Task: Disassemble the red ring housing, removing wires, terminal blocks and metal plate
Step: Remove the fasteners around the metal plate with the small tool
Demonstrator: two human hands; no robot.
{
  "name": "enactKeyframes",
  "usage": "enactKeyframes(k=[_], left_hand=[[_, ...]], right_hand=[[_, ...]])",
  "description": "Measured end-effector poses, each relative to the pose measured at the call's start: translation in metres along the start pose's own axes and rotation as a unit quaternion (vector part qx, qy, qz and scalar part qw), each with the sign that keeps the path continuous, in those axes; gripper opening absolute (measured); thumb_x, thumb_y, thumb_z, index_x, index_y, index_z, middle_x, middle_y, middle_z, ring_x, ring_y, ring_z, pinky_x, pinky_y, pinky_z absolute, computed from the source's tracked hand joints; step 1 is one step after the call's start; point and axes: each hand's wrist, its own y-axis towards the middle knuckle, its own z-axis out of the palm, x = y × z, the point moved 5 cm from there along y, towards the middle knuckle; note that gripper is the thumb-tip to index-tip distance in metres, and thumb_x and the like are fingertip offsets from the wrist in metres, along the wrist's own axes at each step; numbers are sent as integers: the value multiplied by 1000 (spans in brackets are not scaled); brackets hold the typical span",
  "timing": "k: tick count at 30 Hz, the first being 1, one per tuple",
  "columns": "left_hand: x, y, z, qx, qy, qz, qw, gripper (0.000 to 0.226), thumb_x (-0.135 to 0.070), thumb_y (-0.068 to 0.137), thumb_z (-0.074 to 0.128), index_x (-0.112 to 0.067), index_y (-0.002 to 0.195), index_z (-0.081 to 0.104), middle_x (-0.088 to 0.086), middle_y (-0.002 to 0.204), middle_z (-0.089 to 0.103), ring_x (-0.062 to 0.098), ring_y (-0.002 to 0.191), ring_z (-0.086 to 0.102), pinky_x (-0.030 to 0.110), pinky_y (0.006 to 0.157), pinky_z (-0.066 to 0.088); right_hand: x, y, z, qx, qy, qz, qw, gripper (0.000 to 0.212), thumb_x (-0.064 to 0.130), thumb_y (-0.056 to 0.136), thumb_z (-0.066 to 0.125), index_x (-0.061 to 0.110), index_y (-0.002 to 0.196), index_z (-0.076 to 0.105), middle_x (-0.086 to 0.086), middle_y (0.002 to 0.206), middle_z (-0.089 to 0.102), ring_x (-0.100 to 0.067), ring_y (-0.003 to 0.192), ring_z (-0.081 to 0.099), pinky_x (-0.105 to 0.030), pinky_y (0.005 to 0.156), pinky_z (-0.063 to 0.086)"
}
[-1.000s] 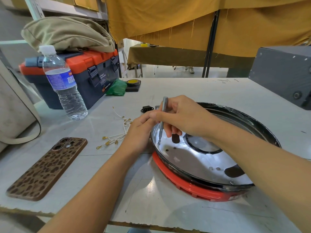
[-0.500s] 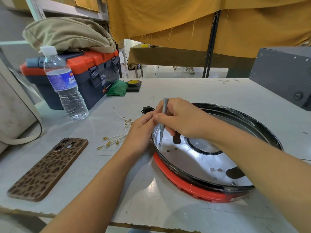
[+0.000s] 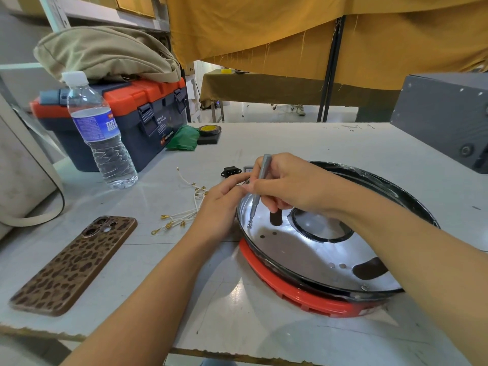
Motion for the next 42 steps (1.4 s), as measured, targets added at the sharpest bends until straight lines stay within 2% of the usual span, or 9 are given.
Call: enactKeyframes(k=[7, 12, 18, 22, 25, 28, 33, 39, 42], left_hand=[[2, 0, -2, -3, 18, -5, 1000, 28, -9, 94, 45, -8, 114, 64, 4, 85, 69, 6, 71, 64, 15, 62, 50], [-1, -2, -1, 1, 36, 11, 999, 19, -1, 92, 43, -5, 99, 60, -7, 73, 70, -1, 68, 65, 12, 61, 50], [-4, 4, -9, 42, 157, 13, 987, 20, -13, 92, 49, -1, 86, 64, 22, 95, 67, 26, 92, 62, 50, 96, 44], [-14, 8, -11, 88, 260, -15, 961, 25, -19, 93, 53, -28, 82, 74, -1, 95, 73, 18, 103, 64, 37, 98, 47], [-25, 9, -12, 161, 310, -60, 935, 18, -19, 91, 58, -26, 90, 74, 0, 103, 71, 20, 106, 60, 26, 88, 47], [-34, 6, -13, 222, 344, -99, 907, 19, -17, 91, 59, -25, 100, 74, -1, 109, 70, 19, 109, 60, 31, 93, 48], [-38, 2, -13, 237, 357, -132, 894, 21, -8, 90, 56, -10, 104, 72, 12, 112, 69, 28, 109, 60, 30, 93, 51], [-40, 2, -9, 244, 385, -141, 879, 18, -5, 87, 57, -15, 85, 72, 3, 93, 69, 11, 87, 61, 20, 82, 52], [-39, 1, -5, 248, 390, -139, 876, 24, -3, 86, 56, -19, 79, 73, -6, 85, 70, -2, 73, 59, 4, 63, 47]], right_hand=[[0, 0, -2, 0, 25, -3, 1000, 16, 13, 93, 55, 10, 82, 66, -5, 62, 59, -20, 62, 52, -27, 60, 46], [2, 2, 2, -16, 1, -21, 1000, 30, 29, 96, 53, 13, 72, 61, 3, 49, 51, -5, 43, 43, -14, 51, 38], [0, 0, 2, -2, 2, -27, 1000, 29, 25, 99, 48, 11, 78, 61, 1, 42, 51, -7, 36, 44, -10, 42, 34], [-1, 2, 2, -9, -25, -27, 999, 26, 23, 100, 47, 8, 83, 61, 4, 43, 53, -3, 34, 44, -8, 41, 34], [0, 2, 2, -5, -30, -20, 999, 25, 21, 99, 47, 8, 83, 60, 4, 44, 55, -7, 38, 48, -15, 43, 39], [1, 1, 2, -13, -50, -24, 998, 26, 18, 98, 46, 3, 83, 61, 3, 46, 56, -9, 41, 51, -18, 46, 42], [2, 1, 2, -27, -62, -21, 998, 24, 17, 94, 47, -2, 87, 61, 3, 47, 57, -5, 42, 50, -28, 57, 47], [-2, 1, 1, -17, -45, 2, 999, 16, 15, 91, 48, 5, 83, 58, 2, 41, 54, -10, 40, 50, -12, 41, 36], [-3, 1, 0, -7, -21, 3, 1000, 18, 13, 89, 49, 2, 79, 60, 1, 44, 57, -9, 41, 48, -13, 42, 36]])
